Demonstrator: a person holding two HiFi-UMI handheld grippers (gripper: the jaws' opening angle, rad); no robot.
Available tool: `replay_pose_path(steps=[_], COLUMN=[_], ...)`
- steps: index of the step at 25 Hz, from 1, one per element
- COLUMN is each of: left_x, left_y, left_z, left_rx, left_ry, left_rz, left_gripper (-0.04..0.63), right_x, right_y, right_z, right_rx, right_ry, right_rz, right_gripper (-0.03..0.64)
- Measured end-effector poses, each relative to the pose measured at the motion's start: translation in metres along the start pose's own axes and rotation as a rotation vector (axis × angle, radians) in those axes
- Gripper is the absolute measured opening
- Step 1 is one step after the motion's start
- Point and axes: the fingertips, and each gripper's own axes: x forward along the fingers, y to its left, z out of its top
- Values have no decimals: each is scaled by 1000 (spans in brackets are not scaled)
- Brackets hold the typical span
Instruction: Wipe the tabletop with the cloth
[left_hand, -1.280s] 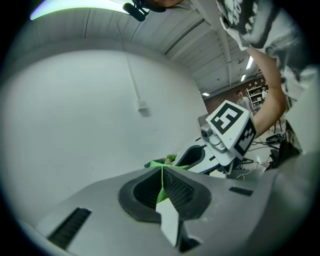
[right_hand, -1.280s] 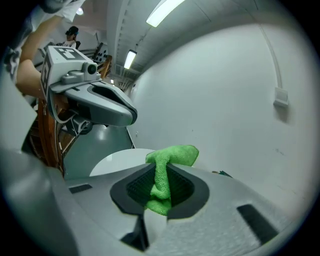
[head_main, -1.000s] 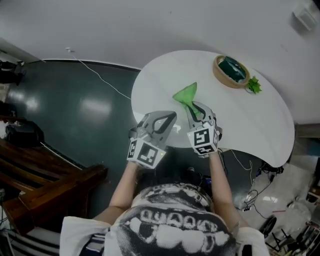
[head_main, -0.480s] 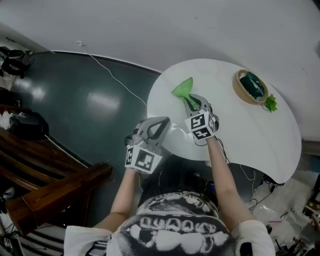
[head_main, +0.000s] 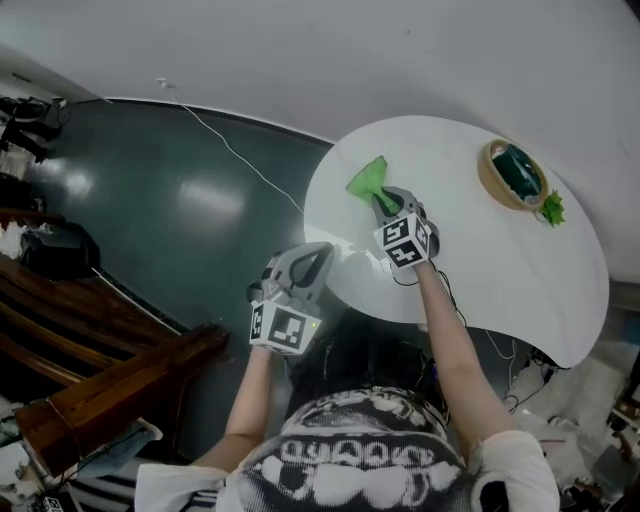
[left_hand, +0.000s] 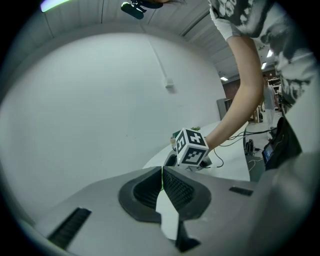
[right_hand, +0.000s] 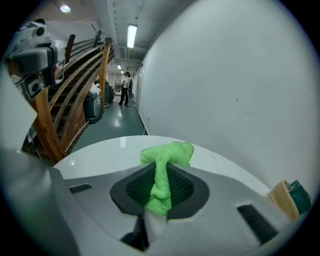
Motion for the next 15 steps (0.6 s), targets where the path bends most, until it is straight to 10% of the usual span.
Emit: replay_pose_path(steps=[15], left_x=[61], left_y=[-82], left_z=[74], left_rx=[77], left_ry=[-106], left_rz=[-166], left_gripper=[6], right_x=[-80], right_y=[-67], right_z=[-97], right_rx=[91], right_ry=[75], right_rz=[-118], right_gripper=[54])
